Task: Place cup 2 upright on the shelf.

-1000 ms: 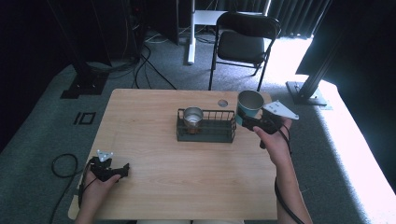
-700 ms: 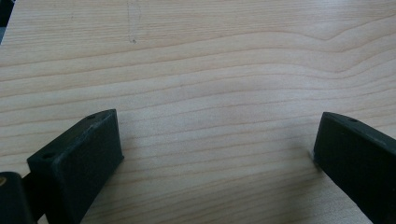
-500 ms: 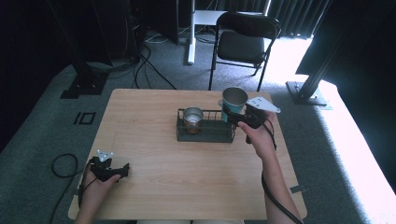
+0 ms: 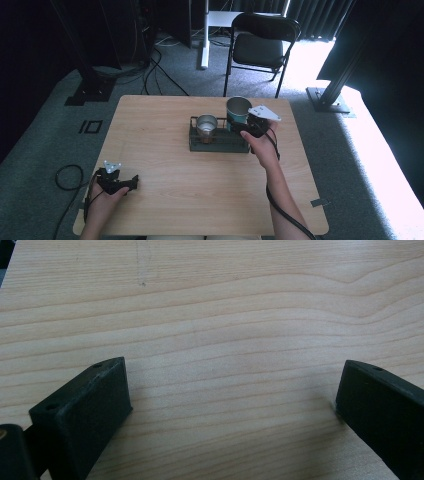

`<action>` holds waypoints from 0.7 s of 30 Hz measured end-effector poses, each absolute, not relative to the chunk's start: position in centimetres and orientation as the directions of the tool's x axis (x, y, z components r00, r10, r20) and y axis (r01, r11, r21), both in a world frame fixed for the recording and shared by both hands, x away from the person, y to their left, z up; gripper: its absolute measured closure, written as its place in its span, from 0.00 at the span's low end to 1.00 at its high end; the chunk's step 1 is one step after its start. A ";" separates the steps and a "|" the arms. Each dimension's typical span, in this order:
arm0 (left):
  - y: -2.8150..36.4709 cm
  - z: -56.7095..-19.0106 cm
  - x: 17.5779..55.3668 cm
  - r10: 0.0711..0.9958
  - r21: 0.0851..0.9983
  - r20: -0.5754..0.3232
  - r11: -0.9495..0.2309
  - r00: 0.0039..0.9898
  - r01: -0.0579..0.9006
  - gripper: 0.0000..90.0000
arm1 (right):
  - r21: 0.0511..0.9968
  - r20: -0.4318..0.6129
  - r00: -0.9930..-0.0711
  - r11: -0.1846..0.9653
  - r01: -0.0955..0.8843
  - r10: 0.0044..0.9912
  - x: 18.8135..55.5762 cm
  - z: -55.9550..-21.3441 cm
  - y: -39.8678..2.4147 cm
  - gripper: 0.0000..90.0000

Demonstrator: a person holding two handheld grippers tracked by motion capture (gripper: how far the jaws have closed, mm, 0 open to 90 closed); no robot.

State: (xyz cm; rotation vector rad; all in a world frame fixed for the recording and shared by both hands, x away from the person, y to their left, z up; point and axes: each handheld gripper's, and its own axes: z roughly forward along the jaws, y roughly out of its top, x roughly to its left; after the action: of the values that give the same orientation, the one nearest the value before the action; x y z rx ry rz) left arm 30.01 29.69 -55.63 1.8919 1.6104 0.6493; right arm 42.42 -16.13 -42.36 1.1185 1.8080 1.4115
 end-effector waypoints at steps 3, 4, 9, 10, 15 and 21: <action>29.7 -55.6 30.0 0.987 0.692 0.002 -0.116 0.159 0.713 0.02 | 0.959 0.059 -0.468 0.080 0.272 0.882 42.8 -43.2 -15.9 0.16; 29.7 -55.6 30.0 0.987 0.691 0.002 -0.116 0.159 0.713 0.02 | 0.958 0.063 -0.466 0.078 0.276 0.882 42.9 -43.4 -15.8 0.16; 29.7 -55.6 30.0 0.987 0.691 0.003 -0.117 0.159 0.713 0.02 | 0.951 0.066 -0.461 0.084 0.298 0.885 43.3 -44.6 -15.6 0.16; 29.7 -55.6 30.0 0.987 0.692 0.002 -0.116 0.159 0.713 0.02 | 0.949 0.070 -0.462 0.084 0.304 0.884 43.3 -44.9 -15.5 0.16; 29.7 -55.6 30.0 0.987 0.692 0.002 -0.117 0.159 0.713 0.02 | 0.942 0.065 -0.458 0.098 0.322 0.887 43.4 -46.0 -15.1 0.16; 29.7 -55.6 30.0 0.987 0.692 0.002 -0.116 0.159 0.713 0.02 | 0.942 0.058 -0.445 0.098 0.320 0.894 43.5 -46.9 -14.9 0.16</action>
State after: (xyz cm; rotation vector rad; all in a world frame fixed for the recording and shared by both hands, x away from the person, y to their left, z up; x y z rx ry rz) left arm 30.01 29.69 -55.63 1.8920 1.6102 0.6492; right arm 43.46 -14.88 -46.90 1.1864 1.8309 1.3489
